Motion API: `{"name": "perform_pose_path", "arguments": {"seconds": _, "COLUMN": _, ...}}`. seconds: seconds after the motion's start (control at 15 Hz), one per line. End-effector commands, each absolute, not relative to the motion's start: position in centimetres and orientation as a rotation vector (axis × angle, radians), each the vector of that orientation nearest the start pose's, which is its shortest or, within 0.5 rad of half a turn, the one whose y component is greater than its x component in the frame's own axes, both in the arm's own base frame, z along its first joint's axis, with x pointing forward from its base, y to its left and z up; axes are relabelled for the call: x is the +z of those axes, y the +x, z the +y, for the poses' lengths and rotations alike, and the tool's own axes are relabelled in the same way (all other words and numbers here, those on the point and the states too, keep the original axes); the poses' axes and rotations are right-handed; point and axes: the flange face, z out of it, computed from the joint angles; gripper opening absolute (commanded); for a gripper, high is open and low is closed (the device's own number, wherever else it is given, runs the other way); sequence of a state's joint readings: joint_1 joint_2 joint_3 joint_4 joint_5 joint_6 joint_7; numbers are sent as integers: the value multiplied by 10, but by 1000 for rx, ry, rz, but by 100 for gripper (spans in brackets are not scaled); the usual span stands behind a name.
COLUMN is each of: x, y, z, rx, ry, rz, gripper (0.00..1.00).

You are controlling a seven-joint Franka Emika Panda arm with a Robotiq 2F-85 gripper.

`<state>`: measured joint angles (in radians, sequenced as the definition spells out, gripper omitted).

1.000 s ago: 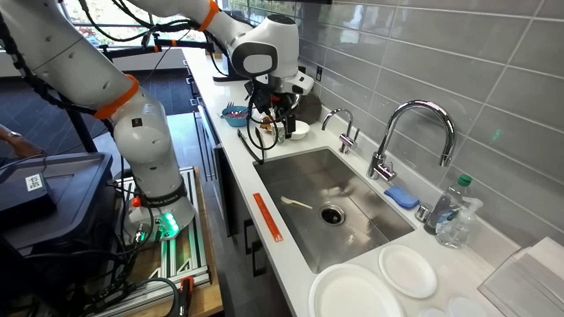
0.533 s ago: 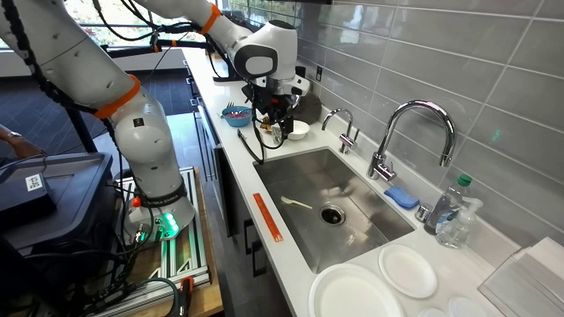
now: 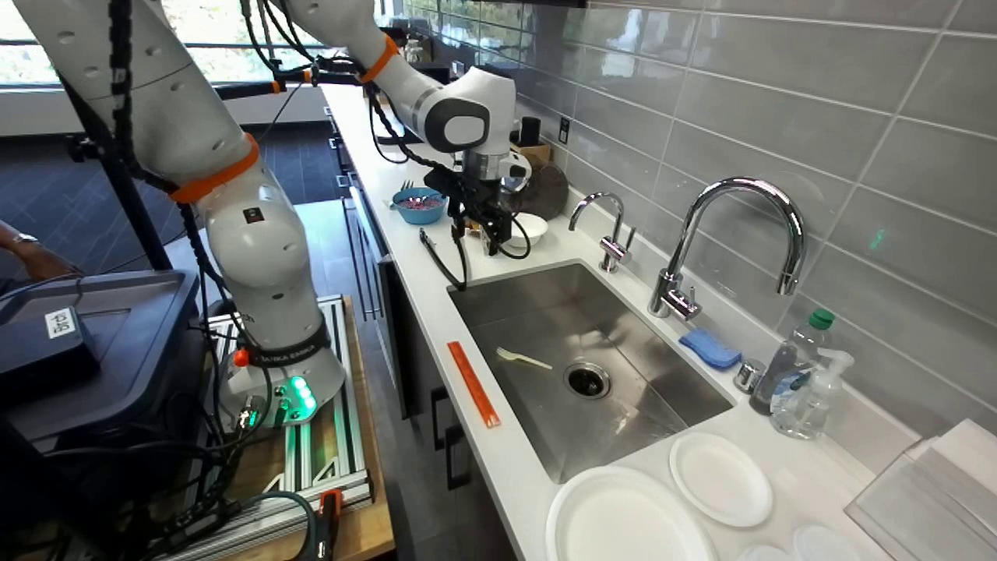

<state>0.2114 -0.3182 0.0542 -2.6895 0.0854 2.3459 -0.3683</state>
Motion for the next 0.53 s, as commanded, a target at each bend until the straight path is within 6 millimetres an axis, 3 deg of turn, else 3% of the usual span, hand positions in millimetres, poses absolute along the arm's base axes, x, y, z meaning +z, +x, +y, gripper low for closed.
{"name": "perform_pose_path", "arguments": {"seconds": 0.0, "x": 308, "y": 388, "z": 129, "rx": 61, "ry": -2906, "rz": -1173, "gripper": 100}}
{"name": "perform_pose_path", "arguments": {"seconds": 0.4, "x": 282, "y": 390, "z": 171, "rx": 90, "ry": -2684, "rz": -1612, "gripper": 100}}
{"name": "perform_pose_path", "arguments": {"seconds": 0.47, "x": 290, "y": 385, "z": 159, "rx": 83, "ry": -2761, "rz": -1487, "gripper": 100}}
